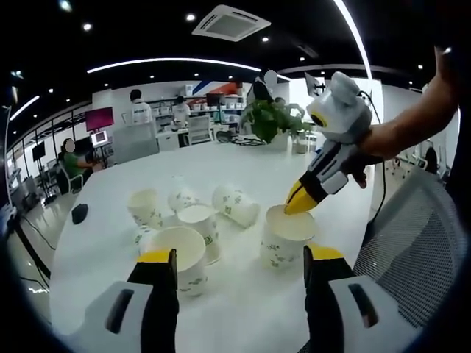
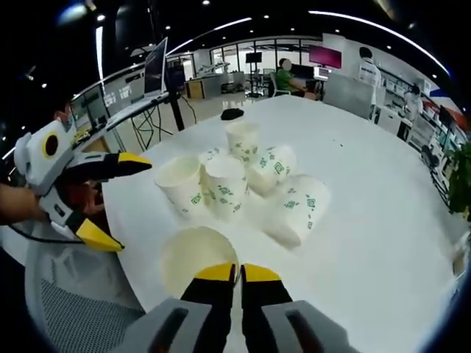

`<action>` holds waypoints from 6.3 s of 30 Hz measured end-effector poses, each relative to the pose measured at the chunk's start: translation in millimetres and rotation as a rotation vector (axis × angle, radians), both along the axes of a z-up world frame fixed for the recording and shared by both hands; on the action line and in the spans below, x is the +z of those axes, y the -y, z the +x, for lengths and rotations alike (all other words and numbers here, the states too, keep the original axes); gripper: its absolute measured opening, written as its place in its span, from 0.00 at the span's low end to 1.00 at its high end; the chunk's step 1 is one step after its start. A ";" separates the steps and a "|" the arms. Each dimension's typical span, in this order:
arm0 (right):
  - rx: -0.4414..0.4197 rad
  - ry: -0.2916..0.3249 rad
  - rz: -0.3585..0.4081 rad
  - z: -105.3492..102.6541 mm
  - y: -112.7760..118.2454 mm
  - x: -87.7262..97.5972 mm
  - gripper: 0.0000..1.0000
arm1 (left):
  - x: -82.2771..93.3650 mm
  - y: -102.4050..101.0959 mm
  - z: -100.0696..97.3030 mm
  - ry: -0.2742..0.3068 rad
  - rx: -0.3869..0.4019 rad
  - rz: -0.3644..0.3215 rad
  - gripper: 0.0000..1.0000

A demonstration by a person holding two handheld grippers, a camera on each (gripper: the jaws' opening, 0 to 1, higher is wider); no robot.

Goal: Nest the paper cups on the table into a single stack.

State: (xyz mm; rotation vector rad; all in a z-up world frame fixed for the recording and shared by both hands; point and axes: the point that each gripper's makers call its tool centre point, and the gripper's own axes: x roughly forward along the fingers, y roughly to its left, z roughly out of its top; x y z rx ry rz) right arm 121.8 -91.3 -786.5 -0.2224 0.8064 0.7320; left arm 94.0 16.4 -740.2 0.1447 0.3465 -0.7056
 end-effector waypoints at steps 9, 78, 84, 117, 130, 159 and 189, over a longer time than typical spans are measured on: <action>-0.013 0.028 0.004 5.9 -0.7 2.5 0.04 | 0.7 -1.0 0.4 0.000 0.006 0.001 0.69; -0.056 0.298 0.296 -38.6 30.1 35.0 0.83 | -6.7 -13.6 27.5 -0.007 -0.025 0.082 0.47; -0.078 0.297 0.303 -38.3 32.3 37.1 0.82 | -9.0 -10.8 37.6 -0.011 -0.063 0.131 0.34; -0.125 0.282 0.307 -34.7 40.0 35.2 0.77 | -45.8 -13.5 59.4 -0.132 -0.122 0.238 0.02; -0.123 0.304 0.323 -33.7 39.4 40.5 0.80 | -33.0 -22.3 48.8 -0.111 -0.099 0.257 0.00; -0.095 0.321 0.307 -34.4 35.3 38.6 0.96 | 54.3 23.6 14.8 0.019 -0.249 0.294 0.00; -0.097 0.305 0.286 -36.4 35.6 35.0 0.97 | 45.1 105.7 -8.7 0.014 -0.510 0.315 0.00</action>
